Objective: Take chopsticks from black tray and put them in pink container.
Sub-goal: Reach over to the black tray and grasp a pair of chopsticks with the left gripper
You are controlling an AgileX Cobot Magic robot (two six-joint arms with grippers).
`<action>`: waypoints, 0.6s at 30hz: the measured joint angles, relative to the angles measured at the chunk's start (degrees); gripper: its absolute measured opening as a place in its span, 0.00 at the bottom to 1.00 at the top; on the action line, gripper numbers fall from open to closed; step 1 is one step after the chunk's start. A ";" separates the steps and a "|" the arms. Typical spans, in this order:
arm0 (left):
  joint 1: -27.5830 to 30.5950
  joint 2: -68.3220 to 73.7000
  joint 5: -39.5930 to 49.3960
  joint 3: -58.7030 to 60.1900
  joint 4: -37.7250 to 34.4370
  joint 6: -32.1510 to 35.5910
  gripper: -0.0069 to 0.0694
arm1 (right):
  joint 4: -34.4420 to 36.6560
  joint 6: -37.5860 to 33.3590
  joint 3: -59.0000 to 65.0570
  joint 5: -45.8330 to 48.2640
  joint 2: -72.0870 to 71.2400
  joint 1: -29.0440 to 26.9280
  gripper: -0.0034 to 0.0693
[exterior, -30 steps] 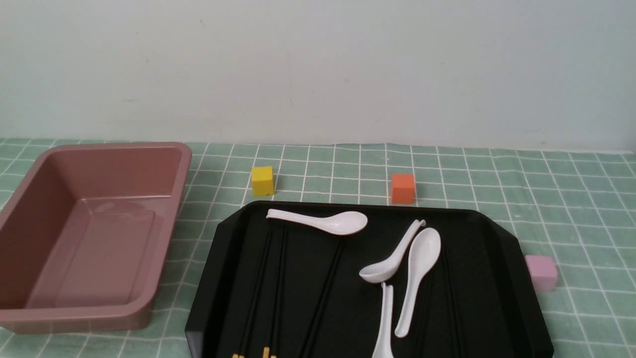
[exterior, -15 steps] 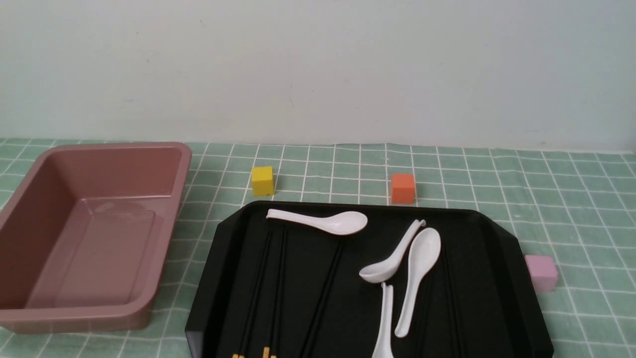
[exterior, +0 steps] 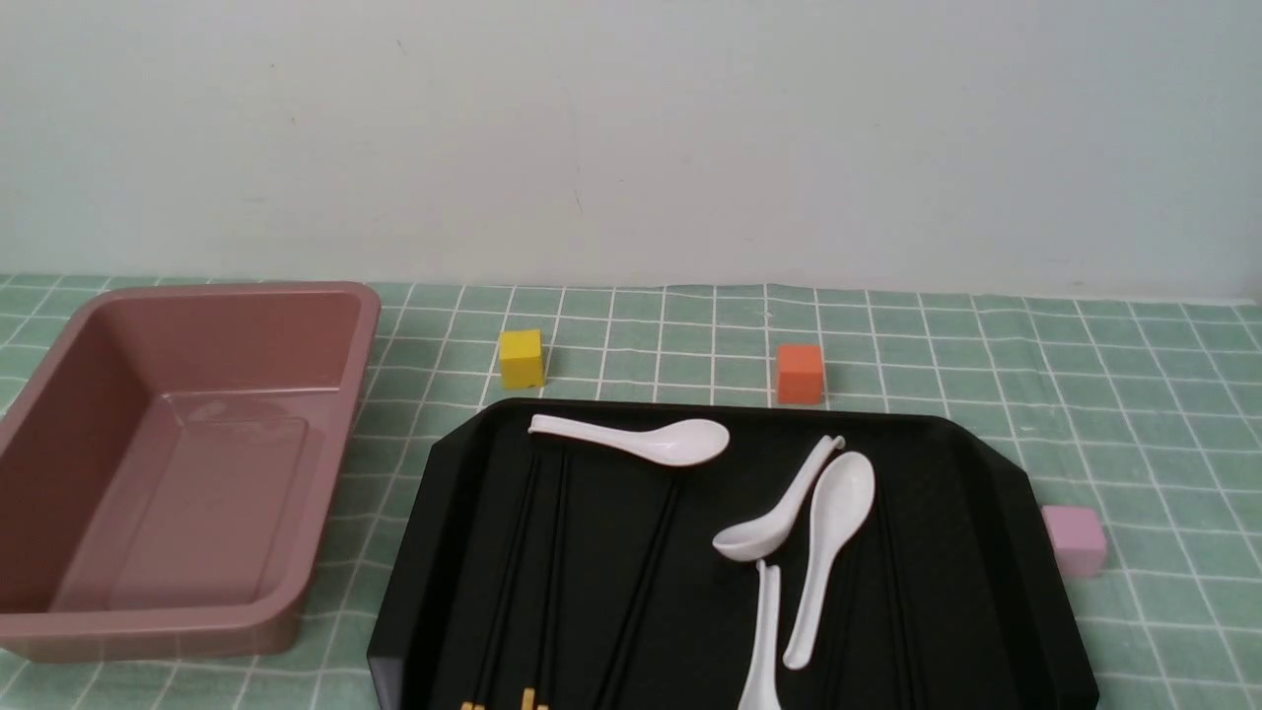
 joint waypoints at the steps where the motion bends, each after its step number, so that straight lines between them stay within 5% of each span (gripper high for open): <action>1: 0.00 0.00 0.00 0.00 0.09 0.00 0.40 | 0.00 0.00 0.00 0.00 0.00 0.00 0.38; 7: 0.00 0.00 -1.97 0.00 -1.92 -1.67 0.40 | 0.00 0.00 0.00 0.00 0.00 0.00 0.38; 14: 0.00 0.00 -2.69 0.00 -28.69 -20.66 0.40 | 0.00 0.00 0.00 0.00 0.00 0.00 0.38; 18: 0.00 0.00 -3.98 0.00 -40.22 -25.93 0.40 | 0.00 0.00 0.00 0.00 0.00 0.00 0.38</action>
